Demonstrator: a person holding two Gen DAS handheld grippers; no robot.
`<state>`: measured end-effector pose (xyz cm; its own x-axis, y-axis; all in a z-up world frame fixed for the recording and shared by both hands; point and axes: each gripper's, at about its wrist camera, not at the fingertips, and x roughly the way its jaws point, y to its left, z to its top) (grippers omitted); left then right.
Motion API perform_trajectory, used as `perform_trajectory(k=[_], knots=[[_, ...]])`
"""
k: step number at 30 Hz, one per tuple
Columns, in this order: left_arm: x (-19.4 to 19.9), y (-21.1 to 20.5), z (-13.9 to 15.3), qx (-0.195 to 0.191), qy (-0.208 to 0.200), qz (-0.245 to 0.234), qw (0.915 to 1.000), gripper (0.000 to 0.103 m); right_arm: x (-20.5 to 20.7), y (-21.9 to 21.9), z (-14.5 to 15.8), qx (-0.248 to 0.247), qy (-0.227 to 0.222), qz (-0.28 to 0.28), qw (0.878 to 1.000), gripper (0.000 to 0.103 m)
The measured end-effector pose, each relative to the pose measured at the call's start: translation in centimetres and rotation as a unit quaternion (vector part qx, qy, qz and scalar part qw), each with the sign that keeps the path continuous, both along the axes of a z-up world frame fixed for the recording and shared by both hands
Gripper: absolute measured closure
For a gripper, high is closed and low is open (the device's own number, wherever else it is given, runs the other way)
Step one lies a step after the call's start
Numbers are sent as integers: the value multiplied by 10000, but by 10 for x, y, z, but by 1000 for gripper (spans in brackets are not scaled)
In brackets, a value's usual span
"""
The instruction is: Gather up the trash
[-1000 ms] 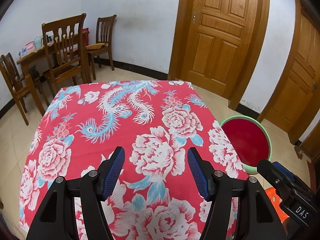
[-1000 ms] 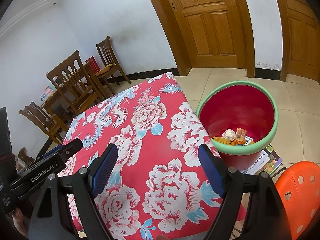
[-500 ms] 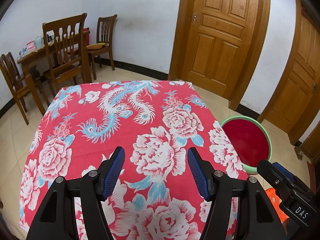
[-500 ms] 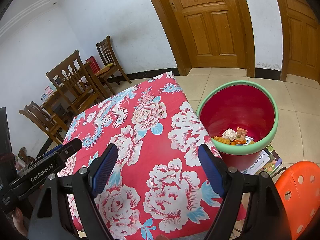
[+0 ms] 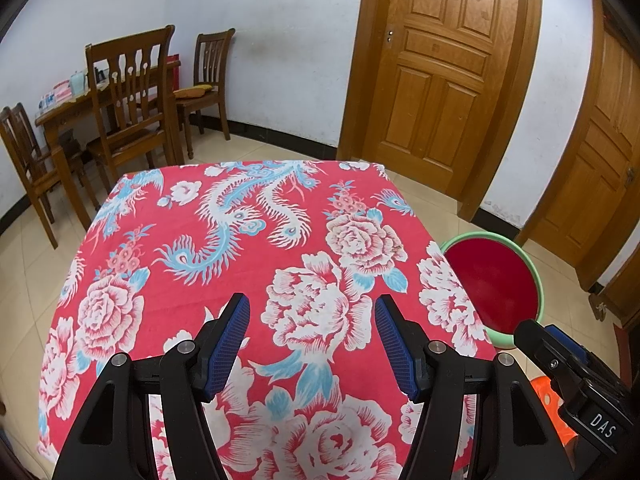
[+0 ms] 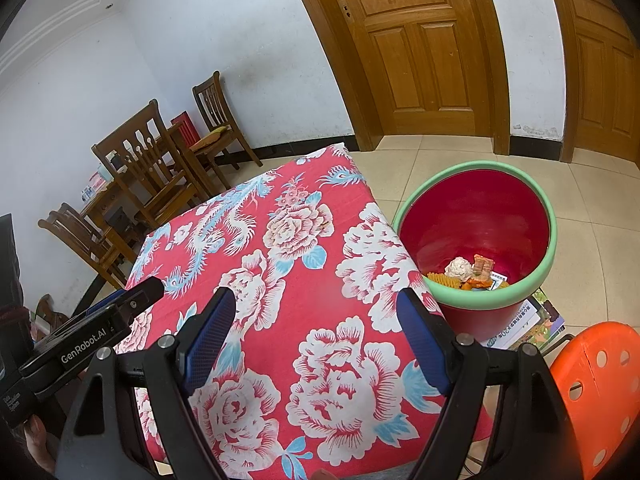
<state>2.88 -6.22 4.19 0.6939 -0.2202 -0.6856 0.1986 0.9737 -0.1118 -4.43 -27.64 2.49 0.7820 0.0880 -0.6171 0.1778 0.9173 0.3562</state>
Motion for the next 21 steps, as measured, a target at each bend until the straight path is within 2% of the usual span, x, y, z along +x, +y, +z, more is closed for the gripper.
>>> perform_trajectory(k=[21], knots=[[-1,1,-1,-2,26,19,10000,37,0,0,0,-7,12,4,10000,21]])
